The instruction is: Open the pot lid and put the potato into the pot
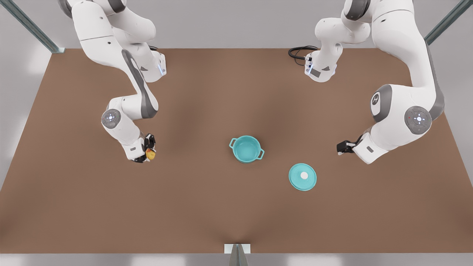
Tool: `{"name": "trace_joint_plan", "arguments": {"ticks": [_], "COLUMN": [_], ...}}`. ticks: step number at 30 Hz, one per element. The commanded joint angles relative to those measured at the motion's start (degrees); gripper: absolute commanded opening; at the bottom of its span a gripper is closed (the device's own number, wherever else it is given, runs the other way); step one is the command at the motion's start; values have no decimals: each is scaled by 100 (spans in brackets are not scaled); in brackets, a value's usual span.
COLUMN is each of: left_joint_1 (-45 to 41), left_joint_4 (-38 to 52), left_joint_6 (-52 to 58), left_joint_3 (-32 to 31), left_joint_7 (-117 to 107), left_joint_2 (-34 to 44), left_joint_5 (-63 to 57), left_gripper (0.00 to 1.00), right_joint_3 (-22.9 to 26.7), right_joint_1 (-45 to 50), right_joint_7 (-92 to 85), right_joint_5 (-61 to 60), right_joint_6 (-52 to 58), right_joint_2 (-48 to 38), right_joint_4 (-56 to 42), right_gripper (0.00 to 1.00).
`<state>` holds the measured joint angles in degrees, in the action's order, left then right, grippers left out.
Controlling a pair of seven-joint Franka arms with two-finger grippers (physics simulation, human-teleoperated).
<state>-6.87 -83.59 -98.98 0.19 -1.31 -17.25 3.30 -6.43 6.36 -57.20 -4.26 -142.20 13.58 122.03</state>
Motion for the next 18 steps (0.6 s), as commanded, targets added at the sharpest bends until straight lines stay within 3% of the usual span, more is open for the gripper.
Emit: {"name": "trace_joint_plan", "arguments": {"ticks": [1,7,18], "left_joint_1": [-34,-43,-87], "left_joint_4": [36,1,44], "left_joint_6": [19,204,257], "left_joint_3": [-11,-28,-28], "left_joint_7": [122,113,69], "left_joint_2": [-15,-7,-24], "left_joint_5": [4,-4,22], "left_gripper": [100,100,100], "right_joint_3": [1,10,10], "right_joint_1": [199,1095,2458], "right_joint_7": [710,1659,2766], "right_joint_5": [-119,-127,-945], "right_joint_6": [263,518,509], "right_joint_2": [57,303,2008], "right_joint_4": [-197,-917,-3343], "right_gripper": [45,44,44]}}
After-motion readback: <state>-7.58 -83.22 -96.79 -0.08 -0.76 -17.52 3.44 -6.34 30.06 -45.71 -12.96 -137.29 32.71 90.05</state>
